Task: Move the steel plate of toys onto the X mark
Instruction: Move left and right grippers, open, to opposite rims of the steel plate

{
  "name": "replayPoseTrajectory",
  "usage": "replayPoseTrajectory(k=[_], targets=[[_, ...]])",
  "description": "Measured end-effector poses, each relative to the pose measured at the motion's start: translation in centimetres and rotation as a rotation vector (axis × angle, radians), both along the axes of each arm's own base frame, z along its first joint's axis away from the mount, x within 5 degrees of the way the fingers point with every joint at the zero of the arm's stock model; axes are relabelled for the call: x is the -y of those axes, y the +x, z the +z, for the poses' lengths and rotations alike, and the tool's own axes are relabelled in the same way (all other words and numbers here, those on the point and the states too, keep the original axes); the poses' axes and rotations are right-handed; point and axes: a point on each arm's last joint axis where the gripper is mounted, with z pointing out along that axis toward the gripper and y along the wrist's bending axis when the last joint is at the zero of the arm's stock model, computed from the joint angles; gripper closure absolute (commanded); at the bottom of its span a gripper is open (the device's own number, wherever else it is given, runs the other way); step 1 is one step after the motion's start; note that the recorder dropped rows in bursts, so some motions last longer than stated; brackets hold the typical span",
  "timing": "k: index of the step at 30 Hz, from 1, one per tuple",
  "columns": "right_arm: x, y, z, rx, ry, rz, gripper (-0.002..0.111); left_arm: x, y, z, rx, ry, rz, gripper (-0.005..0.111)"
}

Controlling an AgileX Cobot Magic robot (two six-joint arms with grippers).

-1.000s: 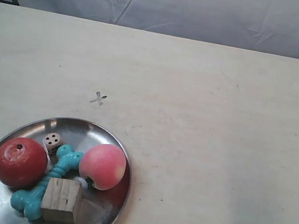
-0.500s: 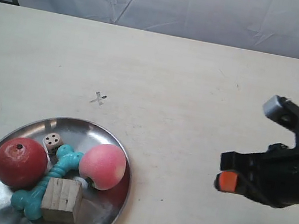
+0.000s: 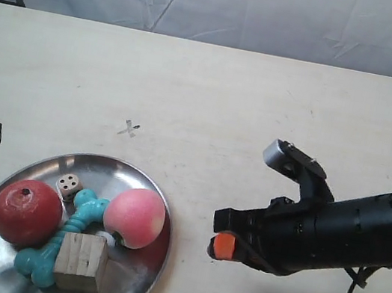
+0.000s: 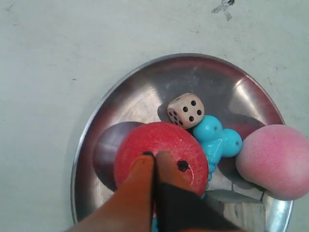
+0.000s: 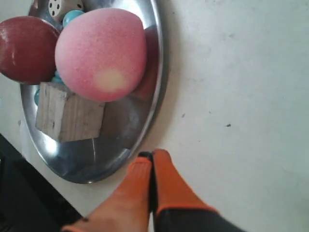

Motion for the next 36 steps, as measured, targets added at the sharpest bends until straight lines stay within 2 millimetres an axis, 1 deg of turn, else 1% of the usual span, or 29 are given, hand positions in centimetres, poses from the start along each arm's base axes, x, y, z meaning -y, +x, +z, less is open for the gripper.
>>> replayPoseTrajectory(k=[2,5,7,8,9,11,12,14,16,18,21,23,26,29,33,36], targets=[[-0.3,0.6,-0.3,0.004,0.012,-0.005,0.108,-0.7,0.4,-0.7,-0.058,-0.001,0.050,0.107],[-0.8,1.7,-0.4,0.013,0.020,0.006,0.108,-2.4,1.5,-2.4,-0.183,-0.031,0.204,0.107],[-0.9,1.8,-0.4,0.015,0.021,0.011,0.108,-2.7,1.8,-3.5,-0.239,-0.064,0.257,0.107],[-0.9,1.8,-0.4,0.017,0.019,0.018,0.108,-2.7,1.8,-3.9,-0.259,-0.069,0.260,0.107],[-0.9,1.7,-0.4,0.015,0.022,0.030,0.107,-2.8,1.6,-4.9,-0.289,-0.049,0.237,0.107],[-1.1,1.5,-0.4,0.010,0.027,0.056,0.099,-2.9,1.3,-5.8,-0.319,-0.015,0.206,0.107],[-1.2,1.4,-0.4,0.010,0.026,0.065,0.089,-2.9,1.3,-5.9,-0.323,-0.013,0.205,0.107],[-1.3,1.3,-0.4,0.011,0.023,0.076,0.080,-3.0,1.4,-6.0,-0.316,-0.002,0.200,0.107],[-1.3,1.3,-0.4,0.011,0.021,0.083,0.074,-3.0,1.4,-6.0,-0.311,0.000,0.201,0.107],[-1.3,1.2,-0.4,0.014,0.016,0.093,0.073,-3.1,1.5,-6.0,-0.305,0.013,0.190,0.107],[-1.3,1.2,-0.4,0.006,0.016,0.094,0.073,-3.1,1.6,-6.3,-0.306,0.029,0.164,0.100],[-1.4,1.1,-0.4,0.004,0.017,0.099,0.073,-3.2,1.7,-6.6,-0.312,0.038,0.147,0.091],[-1.9,0.7,-0.4,0.001,0.018,0.121,0.073,-3.2,1.8,-6.8,-0.315,0.046,0.138,0.075],[-2.6,0.3,-0.6,-0.011,0.002,0.121,0.073,-3.2,1.8,-6.8,-0.314,0.048,0.135,0.065],[-3.1,0.1,-1.8,-0.047,-0.034,0.121,0.073,-3.2,1.8,-6.8,-0.313,0.049,0.136,0.063],[-3.3,0.1,-3.3,-0.104,-0.059,0.109,0.073,-3.2,1.9,-6.8,-0.311,0.049,0.137,0.062]])
